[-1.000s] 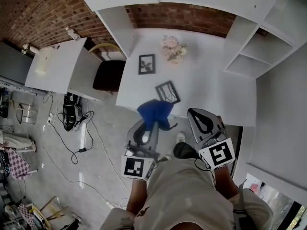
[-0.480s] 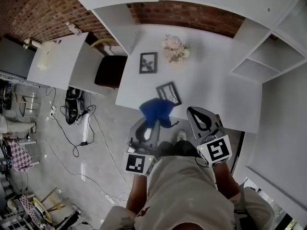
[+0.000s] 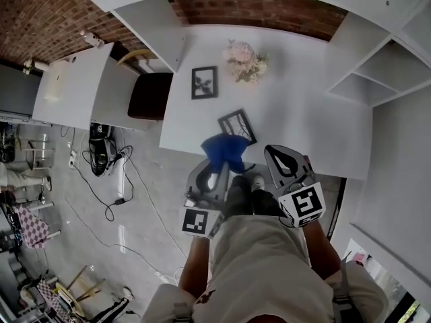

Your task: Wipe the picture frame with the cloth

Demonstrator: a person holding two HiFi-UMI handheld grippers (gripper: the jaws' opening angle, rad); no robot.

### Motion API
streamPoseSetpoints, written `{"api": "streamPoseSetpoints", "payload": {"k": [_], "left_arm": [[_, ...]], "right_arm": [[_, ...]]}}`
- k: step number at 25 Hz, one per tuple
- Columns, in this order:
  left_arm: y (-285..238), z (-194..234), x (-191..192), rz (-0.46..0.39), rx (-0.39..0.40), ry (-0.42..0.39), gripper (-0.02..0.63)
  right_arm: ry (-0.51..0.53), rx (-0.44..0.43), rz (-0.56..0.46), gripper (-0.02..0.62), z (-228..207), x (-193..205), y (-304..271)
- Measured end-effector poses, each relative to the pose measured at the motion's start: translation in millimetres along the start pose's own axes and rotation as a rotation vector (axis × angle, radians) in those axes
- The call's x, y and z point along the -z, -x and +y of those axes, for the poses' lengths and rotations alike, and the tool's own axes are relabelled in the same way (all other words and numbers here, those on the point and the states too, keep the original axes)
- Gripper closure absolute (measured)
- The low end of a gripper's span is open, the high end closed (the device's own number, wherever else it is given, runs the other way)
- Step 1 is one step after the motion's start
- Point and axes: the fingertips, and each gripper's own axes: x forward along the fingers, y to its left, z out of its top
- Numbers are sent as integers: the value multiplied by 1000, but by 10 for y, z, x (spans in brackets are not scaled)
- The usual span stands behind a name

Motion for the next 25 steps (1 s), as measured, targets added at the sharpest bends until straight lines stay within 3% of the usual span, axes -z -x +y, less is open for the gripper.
{"api": "streamPoseSetpoints", "payload": {"k": [25], "left_arm": [[-642,313,1146,169,67,54,535]], "right_arm": [[-46,63,224,598,-255,1240,-663]]}}
